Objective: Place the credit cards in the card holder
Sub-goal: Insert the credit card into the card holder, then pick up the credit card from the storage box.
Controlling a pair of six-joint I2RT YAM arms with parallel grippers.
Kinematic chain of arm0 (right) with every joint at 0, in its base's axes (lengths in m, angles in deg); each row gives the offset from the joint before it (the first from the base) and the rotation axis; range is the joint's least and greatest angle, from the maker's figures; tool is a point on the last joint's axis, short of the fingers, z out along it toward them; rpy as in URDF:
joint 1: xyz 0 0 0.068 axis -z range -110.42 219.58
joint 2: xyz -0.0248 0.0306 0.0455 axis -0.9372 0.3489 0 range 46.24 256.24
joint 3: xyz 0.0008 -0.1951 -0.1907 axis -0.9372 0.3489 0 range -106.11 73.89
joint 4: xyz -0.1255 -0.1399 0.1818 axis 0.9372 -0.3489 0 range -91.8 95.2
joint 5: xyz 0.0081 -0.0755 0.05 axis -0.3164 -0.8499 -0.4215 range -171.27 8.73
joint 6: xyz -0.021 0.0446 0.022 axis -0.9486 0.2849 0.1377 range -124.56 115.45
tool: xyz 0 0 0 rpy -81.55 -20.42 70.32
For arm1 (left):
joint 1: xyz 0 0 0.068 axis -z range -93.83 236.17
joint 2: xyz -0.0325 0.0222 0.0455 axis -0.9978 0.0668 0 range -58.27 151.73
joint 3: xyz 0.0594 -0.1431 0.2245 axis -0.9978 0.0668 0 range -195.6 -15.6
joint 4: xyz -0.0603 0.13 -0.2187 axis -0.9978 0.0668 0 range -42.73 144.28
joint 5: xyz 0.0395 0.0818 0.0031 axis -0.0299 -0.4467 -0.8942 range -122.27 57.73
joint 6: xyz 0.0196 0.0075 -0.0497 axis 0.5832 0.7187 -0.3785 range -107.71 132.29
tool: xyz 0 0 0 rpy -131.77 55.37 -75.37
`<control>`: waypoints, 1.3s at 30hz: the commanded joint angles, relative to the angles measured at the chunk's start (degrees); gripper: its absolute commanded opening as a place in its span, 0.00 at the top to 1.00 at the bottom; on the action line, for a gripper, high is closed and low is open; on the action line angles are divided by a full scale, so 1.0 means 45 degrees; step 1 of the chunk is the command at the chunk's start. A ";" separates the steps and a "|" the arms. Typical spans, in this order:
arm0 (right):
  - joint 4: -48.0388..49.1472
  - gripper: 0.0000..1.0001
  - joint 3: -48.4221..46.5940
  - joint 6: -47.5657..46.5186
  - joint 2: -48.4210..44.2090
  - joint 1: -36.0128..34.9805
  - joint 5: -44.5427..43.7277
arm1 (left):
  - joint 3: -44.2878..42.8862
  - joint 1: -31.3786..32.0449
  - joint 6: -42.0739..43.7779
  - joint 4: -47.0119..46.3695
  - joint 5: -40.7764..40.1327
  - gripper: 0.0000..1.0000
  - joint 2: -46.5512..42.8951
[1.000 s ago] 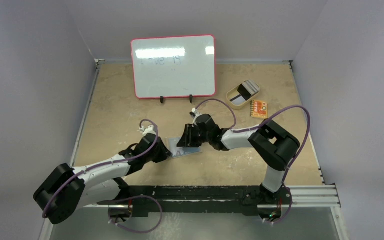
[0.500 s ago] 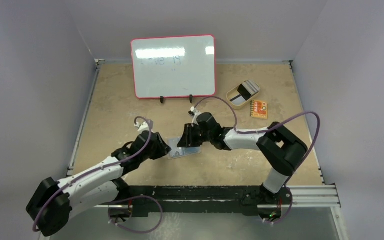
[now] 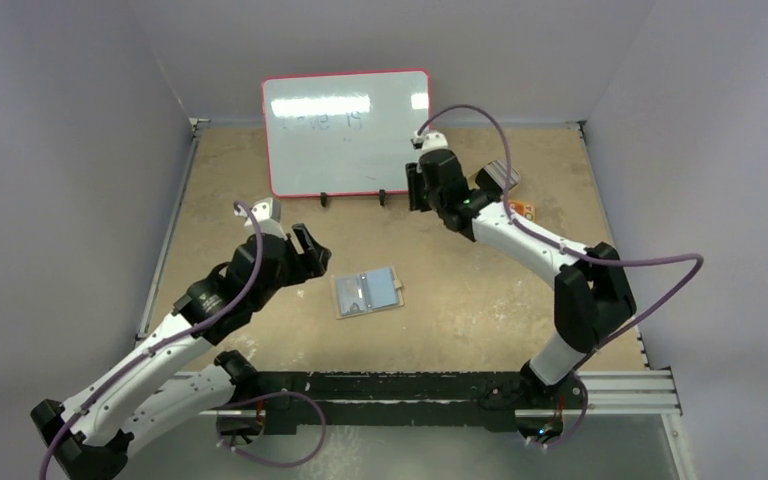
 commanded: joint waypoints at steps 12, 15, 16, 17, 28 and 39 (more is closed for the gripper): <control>-0.1846 0.53 -0.3453 -0.6787 0.3241 0.3094 -0.6737 | -0.0754 0.0006 0.2374 0.1317 -0.1336 0.28 -0.1370; -0.1629 0.52 -0.3533 -0.7187 0.3628 0.3463 -0.6716 | -0.0839 0.0004 0.2428 0.1382 -0.1462 0.27 -0.1164; -0.1653 0.52 -0.3567 -0.7326 0.3823 0.3523 -0.6819 | -0.0864 0.0002 0.2433 0.1407 -0.1495 0.26 -0.1022; -0.1632 0.51 -0.3627 -0.7507 0.3984 0.3609 -0.6876 | -0.0885 -0.0003 0.2431 0.1427 -0.1513 0.26 -0.0870; -0.0347 0.47 -0.3533 -0.8541 0.4912 0.4095 -0.6715 | -0.0976 -0.0172 0.2417 0.1460 -0.1748 0.26 -0.1283; -0.0154 0.49 -0.3959 -0.9113 0.5664 0.4542 -0.6899 | -0.0961 -0.0199 0.2338 0.1537 -0.2097 0.26 -0.2089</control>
